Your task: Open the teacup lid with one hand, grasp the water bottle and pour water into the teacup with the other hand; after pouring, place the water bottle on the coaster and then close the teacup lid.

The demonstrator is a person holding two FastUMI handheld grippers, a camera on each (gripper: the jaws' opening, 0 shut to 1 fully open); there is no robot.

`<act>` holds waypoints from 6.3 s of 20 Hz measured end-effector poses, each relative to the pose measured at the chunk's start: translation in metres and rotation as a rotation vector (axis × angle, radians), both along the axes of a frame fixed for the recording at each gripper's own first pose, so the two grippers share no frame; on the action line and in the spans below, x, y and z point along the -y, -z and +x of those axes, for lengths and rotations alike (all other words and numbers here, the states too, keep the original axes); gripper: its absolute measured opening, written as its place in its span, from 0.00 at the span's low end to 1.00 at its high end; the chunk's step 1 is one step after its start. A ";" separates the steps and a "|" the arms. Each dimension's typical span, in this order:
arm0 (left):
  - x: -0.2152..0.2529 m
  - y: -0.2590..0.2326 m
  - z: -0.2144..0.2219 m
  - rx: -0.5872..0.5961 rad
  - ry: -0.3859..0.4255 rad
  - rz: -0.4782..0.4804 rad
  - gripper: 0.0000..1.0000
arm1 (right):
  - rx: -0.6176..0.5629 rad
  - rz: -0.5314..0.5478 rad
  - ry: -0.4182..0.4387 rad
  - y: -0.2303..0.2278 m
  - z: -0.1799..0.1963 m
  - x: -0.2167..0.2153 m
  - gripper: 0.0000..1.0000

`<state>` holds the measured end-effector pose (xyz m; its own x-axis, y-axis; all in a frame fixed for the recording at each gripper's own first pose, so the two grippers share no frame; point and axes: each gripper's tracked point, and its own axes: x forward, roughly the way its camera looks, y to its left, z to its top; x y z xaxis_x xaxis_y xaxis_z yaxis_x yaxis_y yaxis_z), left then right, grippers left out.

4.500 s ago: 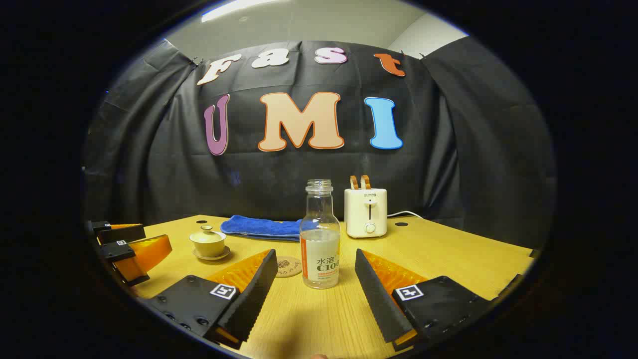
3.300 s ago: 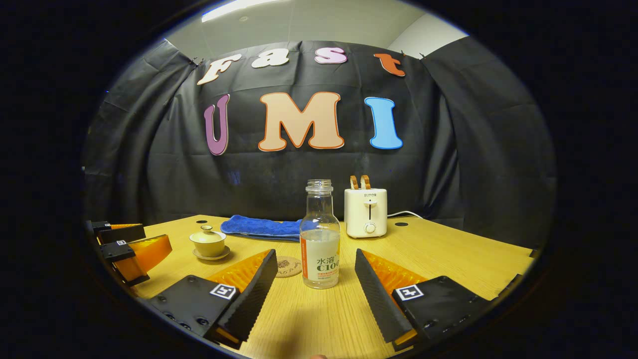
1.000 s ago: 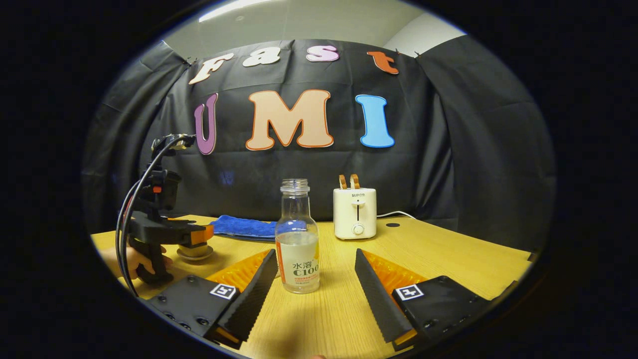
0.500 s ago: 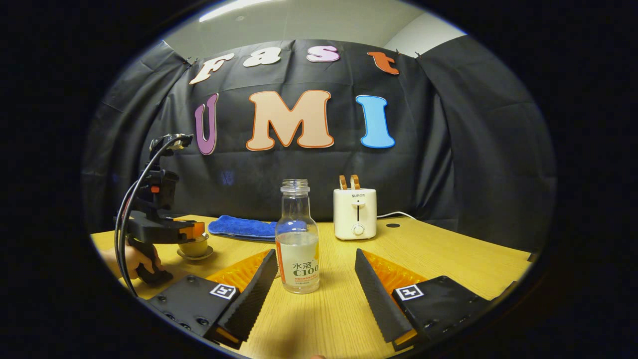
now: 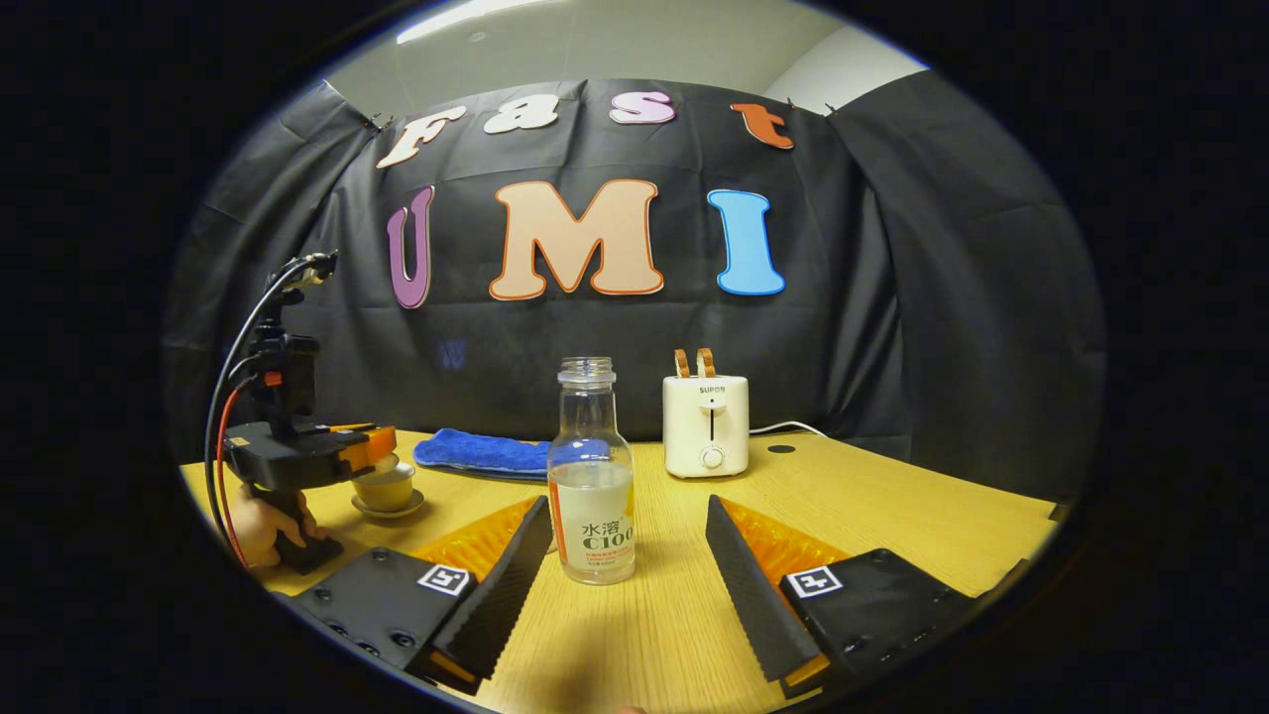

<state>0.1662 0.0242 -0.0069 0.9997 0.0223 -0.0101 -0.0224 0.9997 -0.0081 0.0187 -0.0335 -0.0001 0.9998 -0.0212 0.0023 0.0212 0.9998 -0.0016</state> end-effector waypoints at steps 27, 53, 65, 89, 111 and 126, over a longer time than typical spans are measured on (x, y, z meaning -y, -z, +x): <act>-0.075 -0.004 -0.152 0.016 0.013 0.012 0.25 | -0.010 0.001 0.023 0.004 0.086 -0.026 0.99; -0.077 -0.002 -0.149 0.013 0.091 0.006 0.25 | 0.037 -1.065 -0.201 0.013 0.113 -0.156 0.72; -0.103 -0.002 -0.147 0.014 0.053 0.009 0.25 | 0.076 -1.588 -0.294 0.034 0.132 -0.210 0.72; -0.103 0.000 -0.147 0.013 0.052 0.005 0.25 | 0.220 -2.001 -0.301 0.008 0.134 -0.232 0.71; -0.103 -0.002 -0.147 0.011 0.052 0.005 0.25 | 0.280 -2.078 -0.308 0.002 0.128 -0.245 0.71; -0.104 -0.002 -0.147 0.011 0.052 0.006 0.25 | 0.160 -1.896 -0.390 0.015 0.123 -0.241 0.70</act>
